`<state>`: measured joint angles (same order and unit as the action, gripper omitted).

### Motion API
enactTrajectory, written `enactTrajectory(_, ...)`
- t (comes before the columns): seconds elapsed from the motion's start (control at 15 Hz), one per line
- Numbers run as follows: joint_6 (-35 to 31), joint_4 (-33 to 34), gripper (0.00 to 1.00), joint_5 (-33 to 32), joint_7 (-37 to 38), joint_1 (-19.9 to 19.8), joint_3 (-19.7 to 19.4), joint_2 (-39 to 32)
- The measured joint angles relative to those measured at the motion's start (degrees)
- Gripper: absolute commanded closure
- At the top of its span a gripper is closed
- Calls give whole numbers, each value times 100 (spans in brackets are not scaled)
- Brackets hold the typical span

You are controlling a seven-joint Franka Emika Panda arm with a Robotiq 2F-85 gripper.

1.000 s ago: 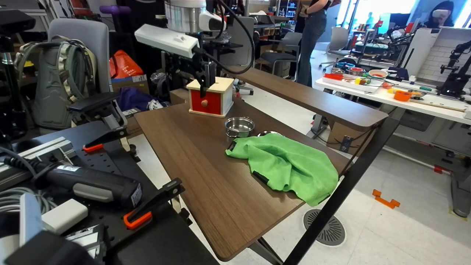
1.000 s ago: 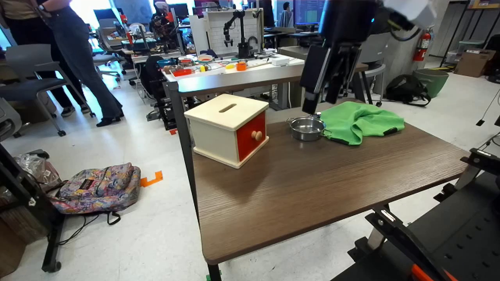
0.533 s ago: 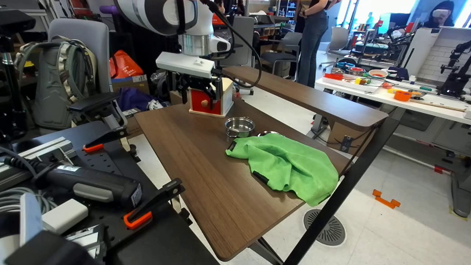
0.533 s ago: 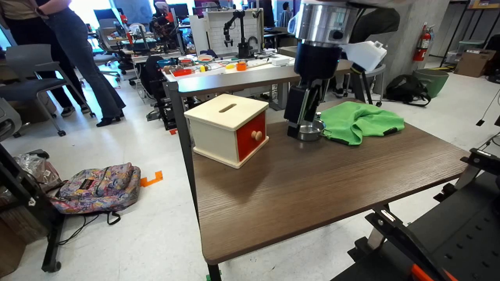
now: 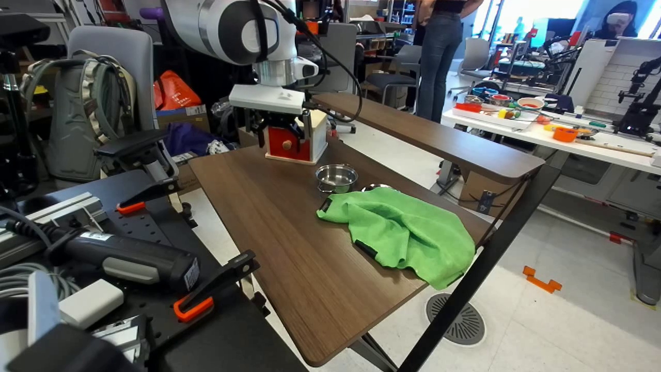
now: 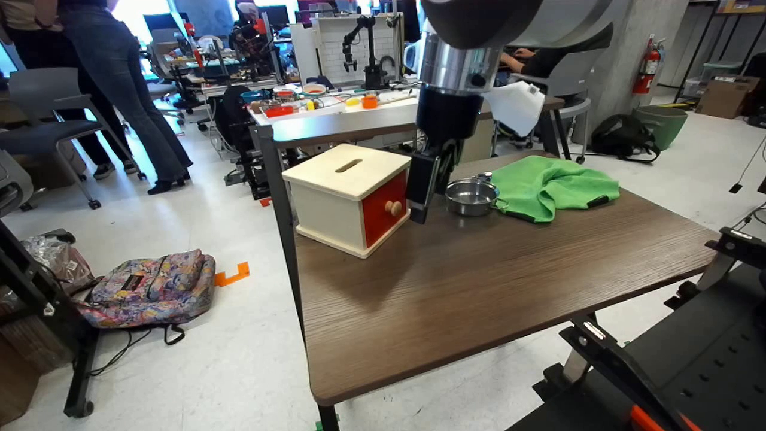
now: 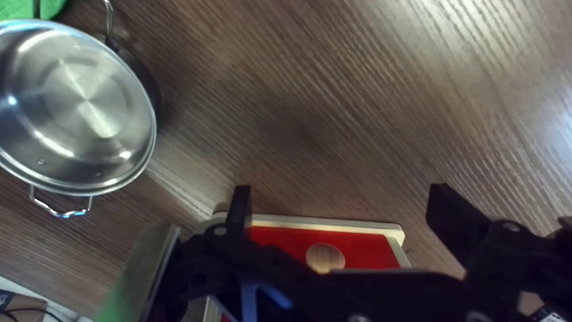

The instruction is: Open the drawer

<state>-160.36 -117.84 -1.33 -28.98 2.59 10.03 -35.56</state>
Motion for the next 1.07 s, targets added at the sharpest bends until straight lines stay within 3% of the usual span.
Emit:
enactTrajectory(0.6, -848, 261, 0, -86, 252, 1, 145, -456)
enactTrajectory(0.67, -969, 265, 8, -118, 313, 1, 144, -490)
enactTrajectory(0.73, -1068, 266, 26, -168, 393, 1, 142, -518)
enactTrajectory(1.07, -1183, 268, 65, -213, 602, 1, 142, -565)
